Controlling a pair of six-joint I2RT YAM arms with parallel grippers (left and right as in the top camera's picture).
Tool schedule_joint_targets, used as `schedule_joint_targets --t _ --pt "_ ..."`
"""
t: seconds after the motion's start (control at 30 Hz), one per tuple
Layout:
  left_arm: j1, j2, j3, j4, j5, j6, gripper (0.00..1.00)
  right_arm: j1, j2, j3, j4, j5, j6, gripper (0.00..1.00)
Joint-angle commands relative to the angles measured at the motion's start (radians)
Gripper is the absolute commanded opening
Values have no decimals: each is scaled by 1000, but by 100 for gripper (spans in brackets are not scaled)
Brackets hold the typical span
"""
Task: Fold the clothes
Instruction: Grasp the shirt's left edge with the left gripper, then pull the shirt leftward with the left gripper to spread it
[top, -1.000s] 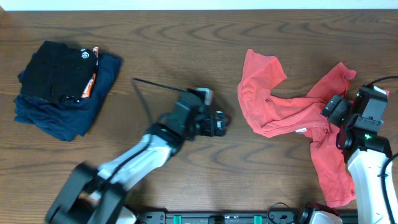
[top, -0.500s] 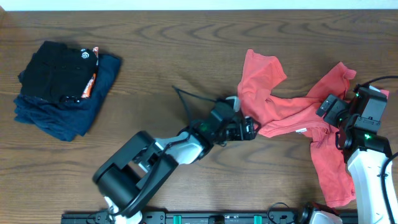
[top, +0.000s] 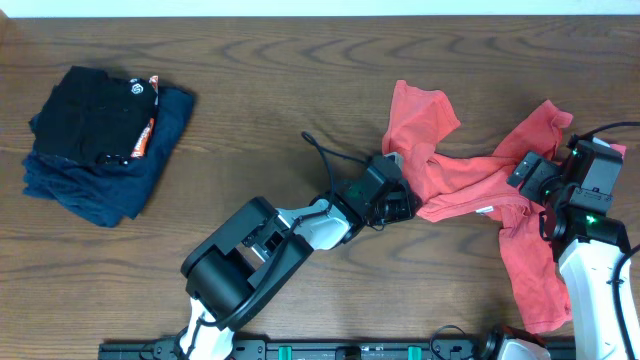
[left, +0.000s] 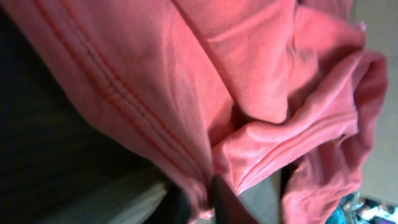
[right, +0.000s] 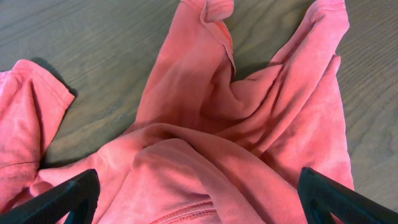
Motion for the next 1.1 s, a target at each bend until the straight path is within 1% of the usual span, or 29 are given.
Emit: schedule_joint_targets --t 0.0,0.1,0.2,0.33,0.4,0.43,0.47,0.5,0.53,0.57,0.6,0.63,0.73,0.8,0.87,0.9,0.97,1.07 --pt "29 1 7 -25 -6 127 8 -10 -6 15 -2 -4 2 99" --pt "96 -18 7 -92 -6 195 6 -10 -6 15 -2 -4 0 99" --pt "214 -80 8 -186 -6 254 6 -10 -6 15 -6 -4 -30 99" --pt "443 -212 51 -270 -6 378 6 -10 -6 15 -10 -4 -32 99" --pt "575 -269 113 -304 -6 399 7 -10 -6 15 -10 -5 -32 99" --pt "626 -286 141 -319 -6 398 10 -10 -6 15 -10 -8 -32 99" --pt "680 -301 171 -338 -5 398 17 -10 -6 15 -11 -9 -32 99" --pt "720 -311 193 -355 -3 398 33 -10 -6 15 -13 -12 -32 99" --pt "755 -319 209 -377 2 397 47 -10 -6 15 -15 -15 -32 99" --pt "782 -327 219 -401 15 397 66 -10 -6 15 -18 -16 -32 99" --pt "808 -333 224 -430 42 398 91 -10 -6 15 -22 -16 -32 99" --pt "821 -338 223 -463 71 398 98 -10 -6 15 -25 -16 -32 99" --pt "829 -337 222 -658 141 398 98 -10 -5 15 -31 -19 -32 99" --pt "811 -337 218 -847 145 402 98 -10 -5 15 -32 -19 -32 99" --pt "779 -336 215 -1022 144 451 98 -10 -5 15 -35 -20 -32 99" --pt "758 -336 212 -1083 144 472 98 -10 -5 15 -36 -21 -32 99" --pt "708 -336 200 -1171 144 500 98 -10 -5 14 -39 -27 -32 99" --pt "619 -336 163 -1185 143 510 98 -10 -1 14 -39 -31 -32 99"
